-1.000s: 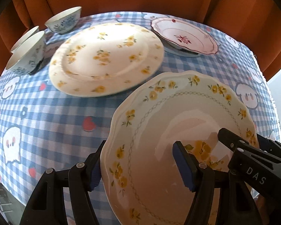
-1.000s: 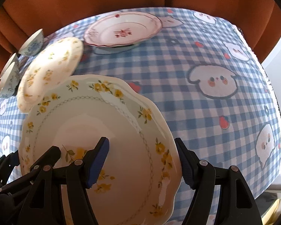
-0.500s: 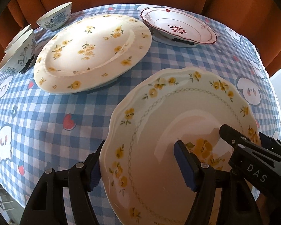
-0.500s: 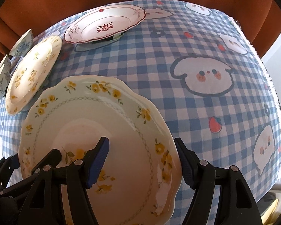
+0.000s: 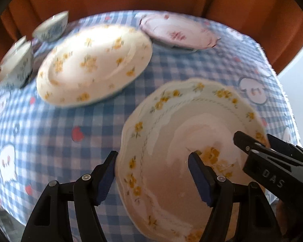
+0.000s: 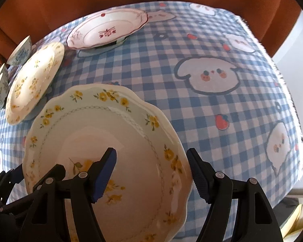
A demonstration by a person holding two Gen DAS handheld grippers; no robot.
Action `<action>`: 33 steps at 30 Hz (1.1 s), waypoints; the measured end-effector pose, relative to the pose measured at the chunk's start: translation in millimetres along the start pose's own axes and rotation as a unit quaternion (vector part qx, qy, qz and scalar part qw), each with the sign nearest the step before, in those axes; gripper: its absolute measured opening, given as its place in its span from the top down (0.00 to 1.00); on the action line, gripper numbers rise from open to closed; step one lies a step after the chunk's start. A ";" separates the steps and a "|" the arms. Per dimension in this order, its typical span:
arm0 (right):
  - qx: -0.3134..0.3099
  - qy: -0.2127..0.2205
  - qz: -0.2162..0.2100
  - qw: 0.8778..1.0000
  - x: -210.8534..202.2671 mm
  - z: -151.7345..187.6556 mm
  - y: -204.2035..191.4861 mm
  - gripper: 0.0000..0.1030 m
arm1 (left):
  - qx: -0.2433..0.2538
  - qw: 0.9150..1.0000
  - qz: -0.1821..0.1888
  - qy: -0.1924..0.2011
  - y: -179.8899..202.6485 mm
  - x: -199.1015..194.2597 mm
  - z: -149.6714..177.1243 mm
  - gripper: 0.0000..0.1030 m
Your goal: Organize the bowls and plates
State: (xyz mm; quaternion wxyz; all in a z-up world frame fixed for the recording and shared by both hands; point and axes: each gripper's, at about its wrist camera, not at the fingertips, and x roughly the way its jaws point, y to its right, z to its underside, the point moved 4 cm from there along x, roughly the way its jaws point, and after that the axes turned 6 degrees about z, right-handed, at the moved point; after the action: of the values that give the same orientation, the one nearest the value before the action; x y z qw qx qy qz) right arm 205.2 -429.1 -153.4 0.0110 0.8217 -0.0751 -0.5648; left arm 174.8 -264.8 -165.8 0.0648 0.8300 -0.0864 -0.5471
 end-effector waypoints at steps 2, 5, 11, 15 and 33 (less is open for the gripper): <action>0.011 0.010 0.004 1.000 -7.7 0.5 0.2 0.25 | 0.018 1.000 0.003 0.012 1.0 -9.1 -2.1 0.27; 0.024 0.028 0.003 0.999 -23.5 0.4 -5.8 0.23 | 0.029 0.999 0.008 0.020 -6.8 -18.8 -4.0 0.26; 0.016 0.060 0.000 0.998 -49.0 0.7 -37.0 0.19 | 0.037 0.999 0.015 0.037 -34.3 -41.1 -10.7 0.23; 0.009 0.074 -0.005 0.997 -62.3 2.4 -66.7 0.18 | 0.042 0.998 0.018 0.045 -55.7 -55.9 -8.3 0.22; 0.030 0.096 0.002 0.995 -82.2 -14.7 -182.4 0.17 | 0.047 0.997 0.015 0.053 -160.4 -75.0 -42.7 0.20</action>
State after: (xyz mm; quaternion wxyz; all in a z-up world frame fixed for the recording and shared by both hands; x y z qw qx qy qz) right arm 210.3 -238.6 -90.7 -0.0054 0.8718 -0.0923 -0.4811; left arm 196.7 -91.5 -114.1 0.0389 0.8586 -0.1211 -0.4967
